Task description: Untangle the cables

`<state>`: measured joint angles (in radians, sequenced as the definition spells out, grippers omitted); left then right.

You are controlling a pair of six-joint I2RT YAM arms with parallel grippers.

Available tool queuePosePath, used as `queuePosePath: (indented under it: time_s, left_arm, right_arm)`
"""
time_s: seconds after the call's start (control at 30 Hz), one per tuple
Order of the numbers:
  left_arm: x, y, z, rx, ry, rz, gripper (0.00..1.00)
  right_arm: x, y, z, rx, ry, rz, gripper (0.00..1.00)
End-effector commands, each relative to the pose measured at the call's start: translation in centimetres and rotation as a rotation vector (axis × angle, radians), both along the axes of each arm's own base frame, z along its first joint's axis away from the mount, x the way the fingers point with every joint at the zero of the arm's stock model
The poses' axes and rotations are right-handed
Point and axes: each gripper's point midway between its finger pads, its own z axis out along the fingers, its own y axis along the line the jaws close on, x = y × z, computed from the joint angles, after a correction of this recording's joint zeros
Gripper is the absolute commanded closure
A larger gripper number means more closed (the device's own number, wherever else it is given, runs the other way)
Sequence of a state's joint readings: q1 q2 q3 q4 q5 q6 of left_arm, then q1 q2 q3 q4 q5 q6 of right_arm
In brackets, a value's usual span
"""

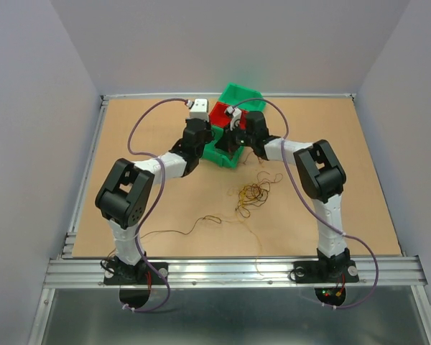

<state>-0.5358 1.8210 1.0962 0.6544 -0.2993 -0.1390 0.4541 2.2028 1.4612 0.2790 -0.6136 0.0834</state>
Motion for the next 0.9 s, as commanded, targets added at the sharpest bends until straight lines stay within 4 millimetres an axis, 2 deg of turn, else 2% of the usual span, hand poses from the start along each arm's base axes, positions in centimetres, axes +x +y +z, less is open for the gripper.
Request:
queuePosePath:
  time_s: [0.0, 0.13, 0.33, 0.43, 0.47, 0.53, 0.63, 0.77, 0.87]
  left_arm:
    - [1.9, 3.4, 5.9, -0.164, -0.198, 0.232, 1.00]
    - [1.9, 3.2, 6.0, -0.218, -0.212, 0.239, 1.00]
    - [0.9, 3.1, 6.8, -0.301, -0.228, 0.276, 1.00]
    - [0.0, 3.8, 6.8, -0.295, -0.261, 0.300, 1.00]
    - [-0.2, 4.1, 7.7, -0.327, -0.303, 0.307, 1.00]
    - [-0.9, 4.4, 8.0, -0.353, -0.341, 0.309, 1.00]
    - [-1.5, 4.8, 7.6, -0.331, -0.362, 0.334, 1.00]
    - [-1.9, 5.1, 9.0, -0.352, -0.409, 0.351, 1.00]
    - [-1.9, 5.2, 10.3, -0.299, -0.427, 0.380, 1.00]
  right_arm:
    - [-1.6, -0.9, -0.9, -0.027, 0.048, -0.002, 0.99]
    - [-1.8, -1.0, -0.3, -0.021, 0.033, -0.001, 0.99]
    - [-1.7, -0.8, -0.7, -0.013, 0.047, 0.006, 0.99]
    - [-1.8, -0.7, -0.5, -0.009, 0.046, 0.013, 0.99]
    - [-1.8, -0.7, -0.4, -0.007, 0.045, 0.014, 0.99]
    - [-1.9, -0.7, -0.3, -0.007, 0.041, 0.015, 0.99]
    - [-1.9, -0.7, -0.3, -0.008, 0.041, 0.012, 0.99]
    - [-1.7, -0.8, -0.3, -0.010, 0.038, 0.007, 1.00]
    - [-1.7, -0.8, -0.5, -0.013, 0.039, 0.004, 0.99]
